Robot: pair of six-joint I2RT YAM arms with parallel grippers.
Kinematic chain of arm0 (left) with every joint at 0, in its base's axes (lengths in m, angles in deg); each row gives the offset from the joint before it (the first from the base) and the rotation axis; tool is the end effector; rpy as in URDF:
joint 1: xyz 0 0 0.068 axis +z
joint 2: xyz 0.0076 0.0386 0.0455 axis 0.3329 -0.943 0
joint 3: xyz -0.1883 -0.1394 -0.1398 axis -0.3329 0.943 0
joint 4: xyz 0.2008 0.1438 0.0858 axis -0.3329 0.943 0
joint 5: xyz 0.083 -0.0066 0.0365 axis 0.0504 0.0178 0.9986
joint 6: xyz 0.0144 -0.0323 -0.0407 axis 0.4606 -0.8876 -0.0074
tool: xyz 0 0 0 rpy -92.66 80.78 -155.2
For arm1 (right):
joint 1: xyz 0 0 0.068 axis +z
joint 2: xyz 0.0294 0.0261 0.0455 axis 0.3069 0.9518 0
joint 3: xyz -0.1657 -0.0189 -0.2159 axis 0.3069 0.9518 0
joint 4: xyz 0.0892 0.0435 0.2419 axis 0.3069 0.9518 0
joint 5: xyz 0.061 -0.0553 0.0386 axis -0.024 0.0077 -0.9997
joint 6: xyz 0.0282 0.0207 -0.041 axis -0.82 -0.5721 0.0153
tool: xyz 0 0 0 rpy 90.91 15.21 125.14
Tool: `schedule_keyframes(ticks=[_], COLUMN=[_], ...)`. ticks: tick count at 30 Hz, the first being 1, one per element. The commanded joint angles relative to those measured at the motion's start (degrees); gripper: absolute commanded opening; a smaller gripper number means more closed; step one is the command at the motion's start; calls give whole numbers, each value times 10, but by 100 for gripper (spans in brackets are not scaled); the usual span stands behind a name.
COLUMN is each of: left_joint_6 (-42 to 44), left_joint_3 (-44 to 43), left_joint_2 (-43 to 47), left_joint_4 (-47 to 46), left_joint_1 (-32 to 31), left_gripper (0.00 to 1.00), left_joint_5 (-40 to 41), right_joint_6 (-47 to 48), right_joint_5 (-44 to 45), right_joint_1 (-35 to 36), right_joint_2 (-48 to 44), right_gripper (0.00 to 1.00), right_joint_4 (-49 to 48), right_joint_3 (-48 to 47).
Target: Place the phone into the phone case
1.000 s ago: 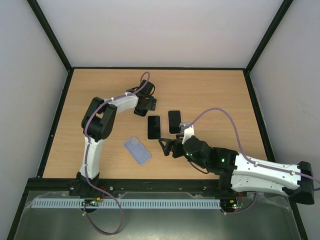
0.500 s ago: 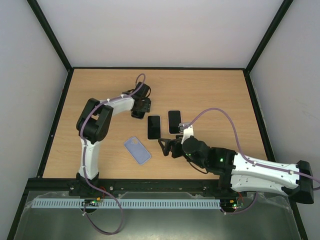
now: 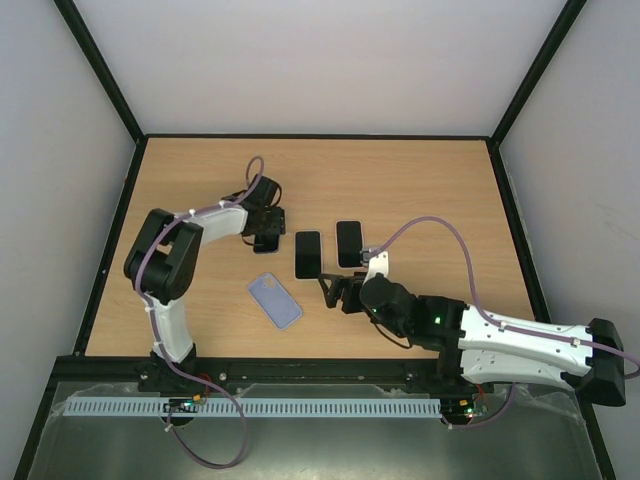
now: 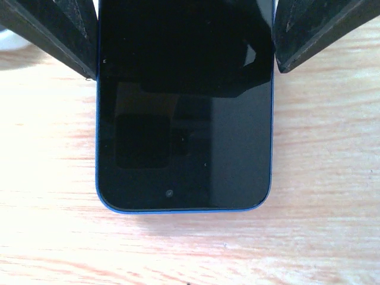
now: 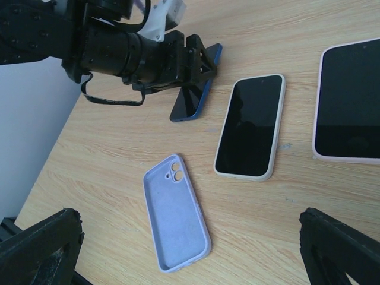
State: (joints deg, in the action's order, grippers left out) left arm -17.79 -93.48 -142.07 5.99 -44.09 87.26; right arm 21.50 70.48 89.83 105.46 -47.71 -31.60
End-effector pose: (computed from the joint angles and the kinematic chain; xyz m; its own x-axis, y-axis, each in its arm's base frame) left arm 0.3564 -0.1599 0.1478 -0.8522 -0.0541 -0.5204 0.0269 0.9888 -0.1467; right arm 0.0724 0.1871 0.2660 -0.7372 0.1650 -0.6552 -0.3914 0.6862 0.6132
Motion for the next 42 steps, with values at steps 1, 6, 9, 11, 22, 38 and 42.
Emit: schedule_keyframes(ticks=[1, 6, 9, 11, 22, 38, 42], left_joint_6=[-46, -85, -104, -101, -14, 38, 33], left_joint_3=[37, 95, 136, 144, 54, -35, -42], left_joint_2=[48, 110, 146, 156, 69, -43, -56], left_joint_4=[-13, -49, -71, -70, -23, 20, 31], left_joint_1=[4, 17, 25, 27, 31, 9, 3], left_gripper=[67, 67, 67, 67, 99, 97, 91], left_joint_5=[-53, -105, -124, -95, -25, 28, 38], right_joint_6=[-11, -9, -5, -7, -11, -5, -8], right_joint_5=[13, -2, -13, -26, -56, -23, -27], right_joint_1=[-1, -1, -1, -1, -1, -1, -1], right_joint_2=[4, 43, 77, 100, 124, 108, 105], right_gripper=[98, 99, 100, 99, 98, 98, 98], right_joint_4=[-38, -92, -120, -131, -156, -127, -130], right_joint_3=[16, 18, 15, 7, 14, 13, 18])
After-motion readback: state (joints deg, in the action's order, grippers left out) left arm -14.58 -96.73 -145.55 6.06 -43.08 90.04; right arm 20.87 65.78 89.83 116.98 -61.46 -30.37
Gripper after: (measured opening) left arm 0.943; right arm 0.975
